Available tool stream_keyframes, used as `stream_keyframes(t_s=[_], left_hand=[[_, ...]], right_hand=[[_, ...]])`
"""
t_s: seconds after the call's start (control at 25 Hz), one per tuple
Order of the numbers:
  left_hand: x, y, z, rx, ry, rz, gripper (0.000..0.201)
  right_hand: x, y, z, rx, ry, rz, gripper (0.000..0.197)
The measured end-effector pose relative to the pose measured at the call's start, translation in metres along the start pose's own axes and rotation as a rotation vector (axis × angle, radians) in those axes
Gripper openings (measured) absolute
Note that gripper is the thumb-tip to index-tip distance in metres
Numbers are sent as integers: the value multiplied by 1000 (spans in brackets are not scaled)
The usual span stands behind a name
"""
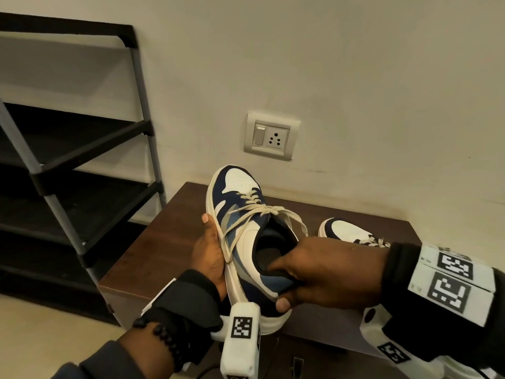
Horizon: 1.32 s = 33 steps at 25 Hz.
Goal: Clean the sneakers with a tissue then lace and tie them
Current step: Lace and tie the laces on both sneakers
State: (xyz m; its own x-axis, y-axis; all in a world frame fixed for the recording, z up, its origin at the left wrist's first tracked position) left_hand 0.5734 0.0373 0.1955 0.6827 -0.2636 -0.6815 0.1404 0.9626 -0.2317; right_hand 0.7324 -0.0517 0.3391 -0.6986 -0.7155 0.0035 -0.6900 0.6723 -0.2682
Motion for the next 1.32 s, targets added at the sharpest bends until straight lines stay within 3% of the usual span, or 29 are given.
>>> stream_keyframes(t_s=[0.16, 0.32, 0.4, 0.56, 0.68, 0.76, 0.8, 0.88, 0.96, 1.04, 1.12, 1.2, 1.32], left_hand=[[-5, 0, 6, -81, 51, -28, 70], [-4, -5, 5, -105, 82, -33, 65], [-11, -5, 7, -97, 141, -9, 56], [-32, -6, 10, -107, 556, 19, 43], [-43, -20, 18, -166, 861, 126, 40], [-54, -36, 29, -184, 981, 308, 41], [-59, -46, 35, -131, 1099, 474, 42], [-65, -69, 51, 208, 1316, 747, 44], [-56, -89, 68, 516, 1635, 720, 49], [-43, -92, 76, 540, 1901, 644, 49], [-42, -85, 80, 494, 1949, 548, 43], [-45, -78, 83, 511, 1890, 429, 39], [-43, -79, 86, 456, 1672, 455, 36]], right_hand=[[-6, 2, -7, -144, 45, 48, 33], [-7, 10, 2, 1, 77, 54, 28], [-10, 12, 6, -1, 76, 81, 28], [-18, 13, 6, -165, 126, 225, 49], [-24, 3, -4, -342, 253, 308, 44], [-33, -11, -7, -542, 308, 427, 32], [-38, -19, -6, -633, 335, 481, 26], [-43, -33, 4, -762, 426, 560, 18], [-43, -41, 19, -846, 542, 616, 12], [-40, -42, 36, -874, 594, 645, 12], [-37, -38, 48, -850, 608, 638, 15], [-37, -35, 54, -831, 616, 622, 16], [-38, -34, 53, -834, 626, 592, 17]])
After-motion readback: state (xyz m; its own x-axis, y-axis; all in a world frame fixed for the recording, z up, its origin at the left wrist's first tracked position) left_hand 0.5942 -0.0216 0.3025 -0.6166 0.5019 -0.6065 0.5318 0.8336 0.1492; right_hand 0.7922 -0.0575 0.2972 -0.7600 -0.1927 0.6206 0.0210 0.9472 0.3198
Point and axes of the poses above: each hand's wrist, its own y-axis towards the middle knuckle, its own z-axis out of the palm, x = y × z, the point moved 1 cm from there along y, towards the middle knuckle, and after that the axes turned 10 degrees about -y, right-handed, at the moved point
